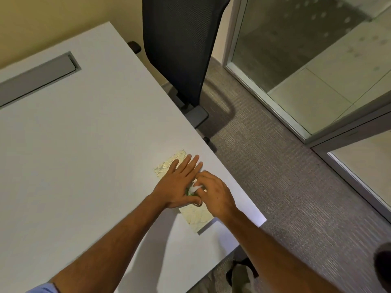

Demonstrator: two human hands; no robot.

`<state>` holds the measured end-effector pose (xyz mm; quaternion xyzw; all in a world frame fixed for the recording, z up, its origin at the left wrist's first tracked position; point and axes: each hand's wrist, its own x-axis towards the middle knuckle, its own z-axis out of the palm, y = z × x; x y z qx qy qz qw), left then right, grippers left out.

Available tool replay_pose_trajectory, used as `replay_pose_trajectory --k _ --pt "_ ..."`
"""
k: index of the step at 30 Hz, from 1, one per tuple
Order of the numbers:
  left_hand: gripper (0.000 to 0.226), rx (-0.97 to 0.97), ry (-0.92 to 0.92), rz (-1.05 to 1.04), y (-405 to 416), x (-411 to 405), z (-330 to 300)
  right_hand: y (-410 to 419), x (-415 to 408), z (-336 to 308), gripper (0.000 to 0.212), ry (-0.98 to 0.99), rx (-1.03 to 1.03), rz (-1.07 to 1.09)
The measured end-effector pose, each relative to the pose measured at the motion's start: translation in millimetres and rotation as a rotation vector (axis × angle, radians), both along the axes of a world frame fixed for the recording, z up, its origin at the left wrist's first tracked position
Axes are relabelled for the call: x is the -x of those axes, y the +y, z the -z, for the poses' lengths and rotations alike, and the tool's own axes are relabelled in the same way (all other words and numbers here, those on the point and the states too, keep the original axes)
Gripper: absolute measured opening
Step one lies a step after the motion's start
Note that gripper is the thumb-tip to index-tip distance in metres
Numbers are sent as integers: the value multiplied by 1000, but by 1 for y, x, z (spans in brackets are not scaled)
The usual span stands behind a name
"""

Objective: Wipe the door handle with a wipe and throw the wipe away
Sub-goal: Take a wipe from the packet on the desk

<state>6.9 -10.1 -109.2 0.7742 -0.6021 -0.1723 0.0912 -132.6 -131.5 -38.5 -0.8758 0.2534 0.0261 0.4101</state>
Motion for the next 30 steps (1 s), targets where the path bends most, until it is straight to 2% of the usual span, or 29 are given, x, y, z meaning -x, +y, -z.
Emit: replay_pose_trajectory --k 5,8,11,15,17,22,30 --pt "103 -28 57 13 -1 -2 -4 -9 2 -16 15 -39 -216 109" --pt "97 -72 115 8 -6 -1 -21 -20 2 -33 10 -81 -328 147" --pt "90 -37 202 -6 -16 2 -45 -31 3 -56 2 -143 -331 183" --pt "91 65 308 20 -46 5 -98 -59 10 -92 7 -246 -318 254" --pt "90 119 286 43 -72 9 -130 -80 18 -117 14 -281 -320 315" --pt "82 280 152 108 -162 24 -212 -154 53 -189 17 -411 -273 498" --pt "77 530 89 318 -349 105 -351 -293 175 -324 25 -685 -120 757"
